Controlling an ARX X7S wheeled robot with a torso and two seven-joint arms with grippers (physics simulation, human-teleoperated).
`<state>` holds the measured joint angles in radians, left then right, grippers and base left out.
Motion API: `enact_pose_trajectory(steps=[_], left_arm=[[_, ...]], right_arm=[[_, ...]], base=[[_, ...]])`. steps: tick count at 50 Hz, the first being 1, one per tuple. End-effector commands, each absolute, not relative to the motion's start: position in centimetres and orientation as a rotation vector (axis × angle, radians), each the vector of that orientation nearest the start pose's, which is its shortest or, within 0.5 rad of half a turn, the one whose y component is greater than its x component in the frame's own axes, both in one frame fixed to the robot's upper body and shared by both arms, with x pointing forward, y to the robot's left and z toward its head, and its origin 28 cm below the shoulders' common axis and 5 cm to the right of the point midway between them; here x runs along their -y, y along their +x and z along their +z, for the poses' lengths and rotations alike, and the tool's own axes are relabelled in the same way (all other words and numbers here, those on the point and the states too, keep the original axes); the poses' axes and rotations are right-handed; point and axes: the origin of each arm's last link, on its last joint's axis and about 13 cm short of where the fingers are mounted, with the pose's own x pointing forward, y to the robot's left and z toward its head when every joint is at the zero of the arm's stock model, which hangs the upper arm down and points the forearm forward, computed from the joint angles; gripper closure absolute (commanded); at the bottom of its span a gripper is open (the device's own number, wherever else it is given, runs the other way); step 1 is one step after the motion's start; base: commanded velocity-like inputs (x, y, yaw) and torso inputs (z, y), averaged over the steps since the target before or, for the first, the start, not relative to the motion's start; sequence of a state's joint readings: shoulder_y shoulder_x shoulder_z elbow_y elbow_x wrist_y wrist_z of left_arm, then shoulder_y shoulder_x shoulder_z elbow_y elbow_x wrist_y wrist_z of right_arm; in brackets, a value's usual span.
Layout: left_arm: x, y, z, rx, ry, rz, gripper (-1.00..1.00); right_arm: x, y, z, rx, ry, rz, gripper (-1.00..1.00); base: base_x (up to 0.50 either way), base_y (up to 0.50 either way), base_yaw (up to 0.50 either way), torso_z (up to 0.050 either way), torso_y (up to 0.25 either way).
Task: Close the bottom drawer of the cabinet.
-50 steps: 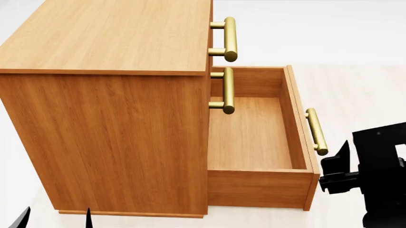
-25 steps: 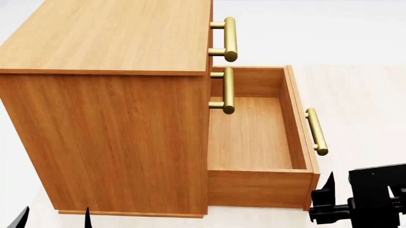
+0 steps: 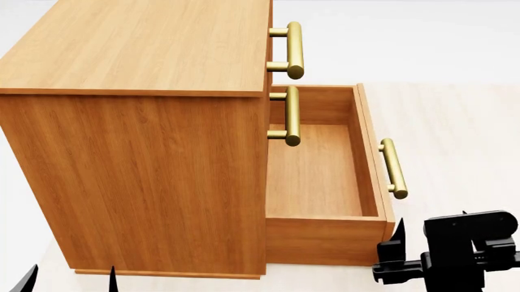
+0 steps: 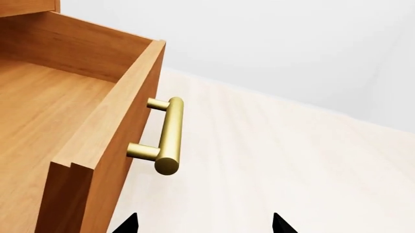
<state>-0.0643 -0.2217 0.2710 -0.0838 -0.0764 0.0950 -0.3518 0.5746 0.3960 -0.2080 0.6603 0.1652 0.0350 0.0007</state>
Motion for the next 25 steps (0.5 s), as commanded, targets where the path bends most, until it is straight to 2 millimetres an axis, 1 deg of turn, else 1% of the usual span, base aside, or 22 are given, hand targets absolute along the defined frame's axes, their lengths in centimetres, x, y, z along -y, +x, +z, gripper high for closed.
enact_pose_trajectory(steps=[1, 25], left_arm=[[-21.0, 21.9, 1.1, 0.063, 0.141, 0.092, -1.0], [-21.0, 21.9, 1.1, 0.062, 0.142, 0.093, -1.0]], right_arm=[[20.5, 32.4, 4.2, -0.15, -0.263, -0.038, -1.0], [18.2, 32.6, 4.5, -0.122, -0.292, 0.085, -1.0]], base=[[0.0, 0.0, 0.0, 0.0, 0.0], [0.0, 0.0, 0.0, 0.0, 0.0]])
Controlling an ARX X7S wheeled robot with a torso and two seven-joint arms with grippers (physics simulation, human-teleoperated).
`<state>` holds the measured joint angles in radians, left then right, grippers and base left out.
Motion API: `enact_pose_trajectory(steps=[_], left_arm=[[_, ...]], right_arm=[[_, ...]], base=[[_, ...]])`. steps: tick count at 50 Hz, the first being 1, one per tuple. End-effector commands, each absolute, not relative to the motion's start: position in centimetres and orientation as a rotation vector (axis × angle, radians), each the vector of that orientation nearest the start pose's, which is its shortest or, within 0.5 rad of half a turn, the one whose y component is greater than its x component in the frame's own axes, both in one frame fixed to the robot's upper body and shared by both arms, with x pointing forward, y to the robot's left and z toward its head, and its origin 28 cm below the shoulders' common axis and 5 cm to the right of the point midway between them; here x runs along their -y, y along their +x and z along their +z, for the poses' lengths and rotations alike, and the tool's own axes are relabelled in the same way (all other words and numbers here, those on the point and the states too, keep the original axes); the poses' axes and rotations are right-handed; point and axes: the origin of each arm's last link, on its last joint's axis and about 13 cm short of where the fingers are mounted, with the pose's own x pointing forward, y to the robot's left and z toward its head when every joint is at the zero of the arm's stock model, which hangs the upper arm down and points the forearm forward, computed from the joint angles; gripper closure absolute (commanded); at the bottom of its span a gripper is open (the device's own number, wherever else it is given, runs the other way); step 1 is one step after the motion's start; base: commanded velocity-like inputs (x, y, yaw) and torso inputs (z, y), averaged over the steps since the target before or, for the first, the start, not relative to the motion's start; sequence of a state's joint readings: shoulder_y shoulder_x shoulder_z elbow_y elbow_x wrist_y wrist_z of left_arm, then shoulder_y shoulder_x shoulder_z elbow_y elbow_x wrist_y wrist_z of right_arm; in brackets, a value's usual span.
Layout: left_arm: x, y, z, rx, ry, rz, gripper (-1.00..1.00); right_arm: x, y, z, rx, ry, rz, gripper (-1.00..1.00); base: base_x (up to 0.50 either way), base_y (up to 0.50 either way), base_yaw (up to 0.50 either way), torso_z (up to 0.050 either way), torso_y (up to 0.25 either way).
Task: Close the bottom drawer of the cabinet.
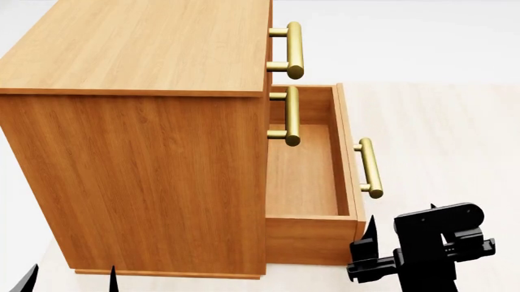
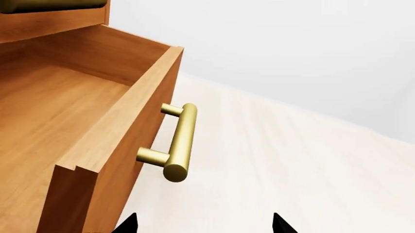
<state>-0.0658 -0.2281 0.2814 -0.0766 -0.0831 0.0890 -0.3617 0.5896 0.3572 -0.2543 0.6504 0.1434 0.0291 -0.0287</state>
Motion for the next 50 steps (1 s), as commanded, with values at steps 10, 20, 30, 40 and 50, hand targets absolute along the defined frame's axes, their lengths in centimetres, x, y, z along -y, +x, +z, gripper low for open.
enact_pose_trajectory(steps=[10, 20, 30, 40, 50], left_arm=[[-21.0, 21.9, 1.1, 0.061, 0.142, 0.092, -1.0], [-20.9, 21.9, 1.0, 0.06, 0.143, 0.09, -1.0], [-21.0, 21.9, 1.0, 0.059, 0.144, 0.092, -1.0], [-20.9, 21.8, 1.0, 0.062, 0.143, 0.089, -1.0], [-20.9, 21.8, 1.0, 0.061, 0.142, 0.091, -1.0]], right_arm=[[17.2, 32.9, 4.7, -0.105, -0.294, 0.127, -1.0], [16.9, 32.9, 4.4, -0.104, -0.294, 0.151, -1.0], [16.0, 33.1, 4.2, -0.099, -0.304, 0.195, -1.0], [15.0, 33.4, 4.5, -0.09, -0.315, 0.233, -1.0], [13.9, 33.6, 4.7, -0.087, -0.321, 0.269, -1.0]], base=[[0.0, 0.0, 0.0, 0.0, 0.0], [0.0, 0.0, 0.0, 0.0, 0.0], [0.0, 0.0, 0.0, 0.0, 0.0], [0.0, 0.0, 0.0, 0.0, 0.0], [0.0, 0.0, 0.0, 0.0, 0.0]])
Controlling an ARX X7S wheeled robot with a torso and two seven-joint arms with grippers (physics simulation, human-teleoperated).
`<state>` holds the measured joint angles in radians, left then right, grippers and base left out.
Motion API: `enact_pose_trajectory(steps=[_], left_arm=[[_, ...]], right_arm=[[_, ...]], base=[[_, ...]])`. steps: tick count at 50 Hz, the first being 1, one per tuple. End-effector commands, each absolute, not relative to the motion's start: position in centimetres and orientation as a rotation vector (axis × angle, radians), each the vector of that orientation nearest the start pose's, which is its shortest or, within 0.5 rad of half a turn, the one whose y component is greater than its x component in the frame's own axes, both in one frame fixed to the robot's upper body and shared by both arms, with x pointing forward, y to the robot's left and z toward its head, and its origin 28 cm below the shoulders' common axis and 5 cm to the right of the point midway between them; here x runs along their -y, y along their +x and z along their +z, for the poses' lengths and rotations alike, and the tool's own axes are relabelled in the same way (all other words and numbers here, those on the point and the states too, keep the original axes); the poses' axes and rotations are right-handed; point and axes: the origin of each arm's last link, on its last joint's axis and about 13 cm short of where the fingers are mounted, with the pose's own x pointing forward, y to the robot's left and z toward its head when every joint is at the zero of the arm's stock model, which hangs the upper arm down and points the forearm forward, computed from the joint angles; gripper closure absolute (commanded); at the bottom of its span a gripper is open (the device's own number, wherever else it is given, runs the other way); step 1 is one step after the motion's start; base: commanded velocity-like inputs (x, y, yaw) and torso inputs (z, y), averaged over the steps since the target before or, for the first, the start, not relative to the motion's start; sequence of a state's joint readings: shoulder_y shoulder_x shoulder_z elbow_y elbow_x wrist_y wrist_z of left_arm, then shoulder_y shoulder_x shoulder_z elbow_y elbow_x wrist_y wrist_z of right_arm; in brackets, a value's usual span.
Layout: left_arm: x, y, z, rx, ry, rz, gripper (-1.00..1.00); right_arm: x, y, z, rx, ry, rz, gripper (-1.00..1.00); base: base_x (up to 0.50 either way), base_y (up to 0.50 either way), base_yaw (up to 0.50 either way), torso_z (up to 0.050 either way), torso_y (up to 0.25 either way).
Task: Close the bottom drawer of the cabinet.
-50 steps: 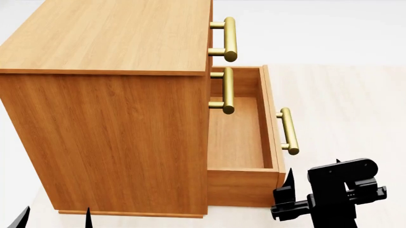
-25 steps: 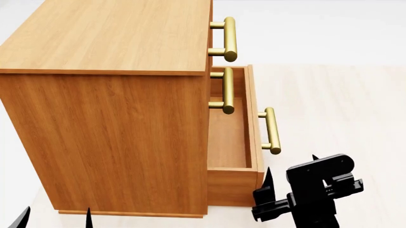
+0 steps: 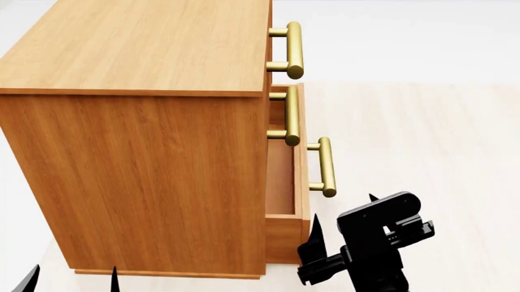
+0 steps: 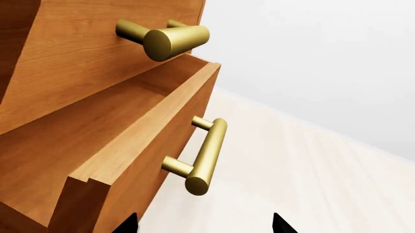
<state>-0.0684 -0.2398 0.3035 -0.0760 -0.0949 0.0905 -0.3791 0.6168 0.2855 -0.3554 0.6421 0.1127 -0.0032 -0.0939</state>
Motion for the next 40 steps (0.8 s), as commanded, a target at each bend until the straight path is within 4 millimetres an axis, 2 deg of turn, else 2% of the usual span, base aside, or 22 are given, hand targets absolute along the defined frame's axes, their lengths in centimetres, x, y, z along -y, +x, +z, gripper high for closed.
enact_pose_trajectory(steps=[1, 10, 34, 40], left_arm=[[-20.9, 21.8, 1.0, 0.063, 0.143, 0.091, -1.0], [-20.9, 21.7, 1.0, 0.064, 0.146, 0.09, -1.0], [-20.9, 21.6, 1.0, 0.066, 0.149, 0.091, -1.0], [-20.8, 21.6, 0.9, 0.065, 0.15, 0.089, -1.0]], right_arm=[[13.9, 33.6, 4.7, -0.083, -0.325, 0.274, -1.0], [13.3, 33.6, 5.3, -0.072, -0.336, 0.303, -1.0], [11.5, 33.7, 5.1, -0.066, -0.376, 0.374, -1.0], [11.3, 33.4, 5.5, -0.061, -0.365, 0.396, -1.0]], base=[[0.0, 0.0, 0.0, 0.0, 0.0], [0.0, 0.0, 0.0, 0.0, 0.0], [0.0, 0.0, 0.0, 0.0, 0.0], [0.0, 0.0, 0.0, 0.0, 0.0]])
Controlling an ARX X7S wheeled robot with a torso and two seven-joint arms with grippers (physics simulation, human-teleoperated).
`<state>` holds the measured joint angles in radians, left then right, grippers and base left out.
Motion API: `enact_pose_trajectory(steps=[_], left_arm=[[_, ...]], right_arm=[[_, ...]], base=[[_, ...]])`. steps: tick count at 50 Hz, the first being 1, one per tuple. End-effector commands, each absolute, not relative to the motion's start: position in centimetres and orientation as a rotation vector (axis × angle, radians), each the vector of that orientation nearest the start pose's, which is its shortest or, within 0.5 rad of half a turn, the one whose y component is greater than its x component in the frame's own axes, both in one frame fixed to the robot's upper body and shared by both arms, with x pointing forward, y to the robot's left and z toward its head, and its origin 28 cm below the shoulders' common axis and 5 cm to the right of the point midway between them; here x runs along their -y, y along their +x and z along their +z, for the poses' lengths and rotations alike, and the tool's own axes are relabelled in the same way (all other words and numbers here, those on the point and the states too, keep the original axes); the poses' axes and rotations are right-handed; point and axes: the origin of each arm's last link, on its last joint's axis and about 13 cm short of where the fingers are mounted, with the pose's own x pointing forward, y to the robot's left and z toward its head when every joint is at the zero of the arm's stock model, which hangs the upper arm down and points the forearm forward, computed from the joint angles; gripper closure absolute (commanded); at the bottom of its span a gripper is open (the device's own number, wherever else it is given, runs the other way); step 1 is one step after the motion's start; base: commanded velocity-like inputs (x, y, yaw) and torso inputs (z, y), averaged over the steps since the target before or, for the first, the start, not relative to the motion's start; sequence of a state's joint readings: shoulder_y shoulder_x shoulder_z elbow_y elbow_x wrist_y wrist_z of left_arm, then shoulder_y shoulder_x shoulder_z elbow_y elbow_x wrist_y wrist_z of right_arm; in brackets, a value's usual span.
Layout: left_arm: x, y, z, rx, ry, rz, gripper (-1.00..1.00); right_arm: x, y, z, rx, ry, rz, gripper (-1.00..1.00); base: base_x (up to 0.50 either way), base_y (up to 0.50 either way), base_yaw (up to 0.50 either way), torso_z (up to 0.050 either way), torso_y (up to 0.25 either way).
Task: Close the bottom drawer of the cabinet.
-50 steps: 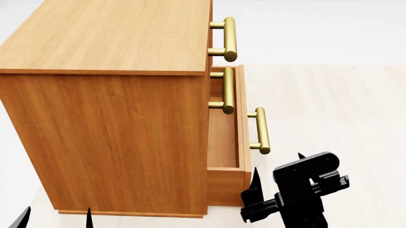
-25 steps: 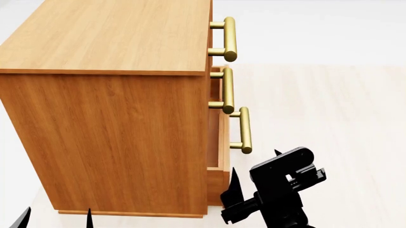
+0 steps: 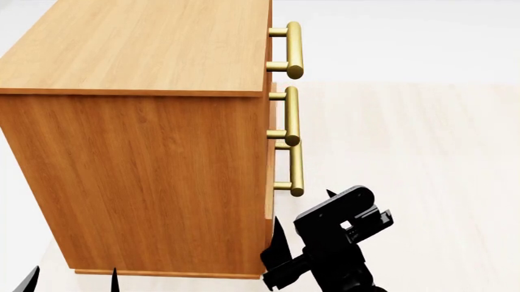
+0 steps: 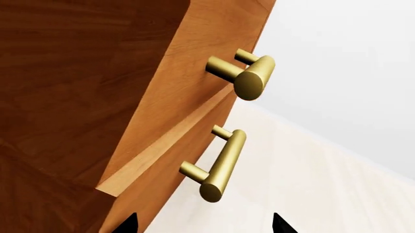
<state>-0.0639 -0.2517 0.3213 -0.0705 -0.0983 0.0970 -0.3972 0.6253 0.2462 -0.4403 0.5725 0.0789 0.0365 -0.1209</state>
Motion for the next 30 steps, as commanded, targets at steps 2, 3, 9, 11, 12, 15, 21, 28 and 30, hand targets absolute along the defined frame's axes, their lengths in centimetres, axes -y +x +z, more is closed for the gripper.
enact_pose_trajectory(steps=[2, 3, 9, 11, 12, 15, 21, 28, 30], left_arm=[[-20.7, 21.6, 0.9, 0.065, 0.151, 0.087, -1.0], [-20.7, 21.6, 0.9, 0.065, 0.151, 0.086, -1.0], [-20.8, 21.6, 0.8, 0.062, 0.153, 0.087, -1.0], [-20.8, 21.6, 0.8, 0.062, 0.153, 0.087, -1.0], [-20.7, 21.6, 0.8, 0.063, 0.154, 0.086, -1.0], [-20.7, 21.6, 0.8, 0.062, 0.153, 0.085, -1.0], [-20.7, 21.5, 0.7, 0.061, 0.154, 0.082, -1.0], [-20.7, 21.5, 0.6, 0.062, 0.155, 0.083, -1.0], [-20.7, 21.6, 0.6, 0.061, 0.154, 0.084, -1.0]], right_arm=[[11.2, 33.4, 5.7, -0.062, -0.353, 0.418, -1.0], [11.2, 33.3, 5.7, -0.063, -0.352, 0.426, -1.0], [11.5, 33.1, 5.8, -0.076, -0.346, 0.456, -1.0], [11.5, 33.1, 5.8, -0.076, -0.346, 0.456, -1.0], [11.7, 33.1, 6.0, -0.072, -0.342, 0.46, -1.0], [11.8, 33.1, 6.2, -0.069, -0.336, 0.463, -1.0], [12.0, 33.1, 6.4, -0.067, -0.325, 0.453, -1.0], [12.1, 33.1, 6.6, -0.057, -0.308, 0.456, -1.0], [12.1, 33.1, 6.7, -0.05, -0.303, 0.454, -1.0]], base=[[0.0, 0.0, 0.0, 0.0, 0.0], [0.0, 0.0, 0.0, 0.0, 0.0], [0.0, 0.0, 0.0, 0.0, 0.0], [0.0, 0.0, 0.0, 0.0, 0.0], [0.0, 0.0, 0.0, 0.0, 0.0], [0.0, 0.0, 0.0, 0.0, 0.0], [0.0, 0.0, 0.0, 0.0, 0.0], [0.0, 0.0, 0.0, 0.0, 0.0], [0.0, 0.0, 0.0, 0.0, 0.0]])
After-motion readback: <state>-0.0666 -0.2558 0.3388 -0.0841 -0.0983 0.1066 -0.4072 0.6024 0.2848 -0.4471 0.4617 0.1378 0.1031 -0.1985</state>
